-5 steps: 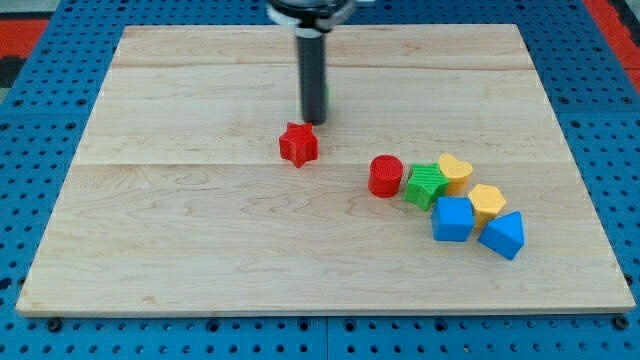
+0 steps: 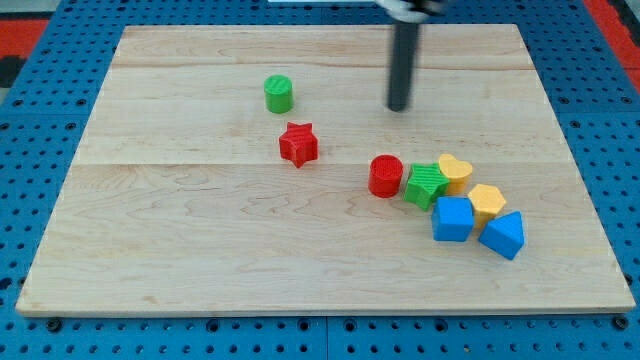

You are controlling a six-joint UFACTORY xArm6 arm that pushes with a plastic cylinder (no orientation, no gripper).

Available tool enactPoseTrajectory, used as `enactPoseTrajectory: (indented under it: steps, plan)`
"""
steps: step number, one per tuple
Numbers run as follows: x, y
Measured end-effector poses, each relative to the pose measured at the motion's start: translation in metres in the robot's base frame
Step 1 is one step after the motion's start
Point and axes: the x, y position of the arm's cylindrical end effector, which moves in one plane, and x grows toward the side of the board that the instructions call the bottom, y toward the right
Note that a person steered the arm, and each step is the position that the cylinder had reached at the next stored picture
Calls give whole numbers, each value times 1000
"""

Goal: Separate red circle and green star from yellow heart

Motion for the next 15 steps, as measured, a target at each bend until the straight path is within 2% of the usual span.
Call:
enactPoseTrajectory:
  steps: [1,2,3,6,8,9,11,15]
  plan:
    - [65,64]
    - [91,54]
    - [86,-37]
    - [86,-145]
    - [85,-3]
    - [87,-41]
    - [142,-79]
    - [114,-121]
